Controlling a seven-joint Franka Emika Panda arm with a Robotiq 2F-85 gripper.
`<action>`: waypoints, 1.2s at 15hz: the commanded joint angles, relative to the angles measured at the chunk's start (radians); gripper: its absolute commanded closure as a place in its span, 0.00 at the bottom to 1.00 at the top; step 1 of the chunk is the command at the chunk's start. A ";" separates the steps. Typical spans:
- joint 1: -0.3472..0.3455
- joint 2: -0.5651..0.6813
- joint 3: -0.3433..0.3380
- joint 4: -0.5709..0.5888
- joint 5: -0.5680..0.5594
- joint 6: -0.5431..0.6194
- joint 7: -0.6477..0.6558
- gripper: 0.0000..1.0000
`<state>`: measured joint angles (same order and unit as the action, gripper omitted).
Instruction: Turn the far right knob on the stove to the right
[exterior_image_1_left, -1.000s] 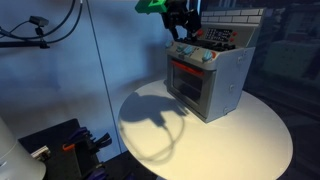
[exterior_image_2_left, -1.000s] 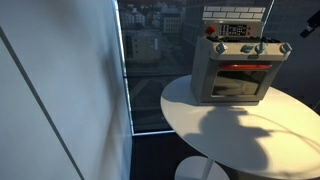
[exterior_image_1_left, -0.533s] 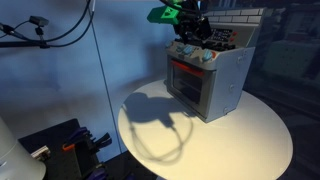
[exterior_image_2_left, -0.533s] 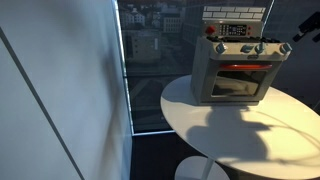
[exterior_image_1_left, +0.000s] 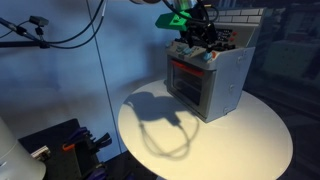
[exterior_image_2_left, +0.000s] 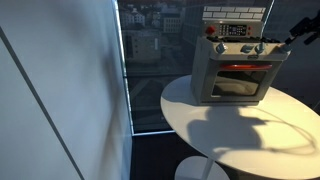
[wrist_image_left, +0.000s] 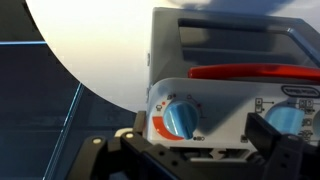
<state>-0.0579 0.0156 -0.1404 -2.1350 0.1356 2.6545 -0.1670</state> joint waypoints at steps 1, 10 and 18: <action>-0.021 0.048 0.018 0.060 0.039 -0.003 -0.052 0.00; -0.037 0.089 0.044 0.087 0.042 -0.007 -0.093 0.00; -0.041 0.089 0.058 0.087 0.038 0.000 -0.122 0.00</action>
<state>-0.0793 0.0922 -0.0992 -2.0755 0.1487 2.6545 -0.2462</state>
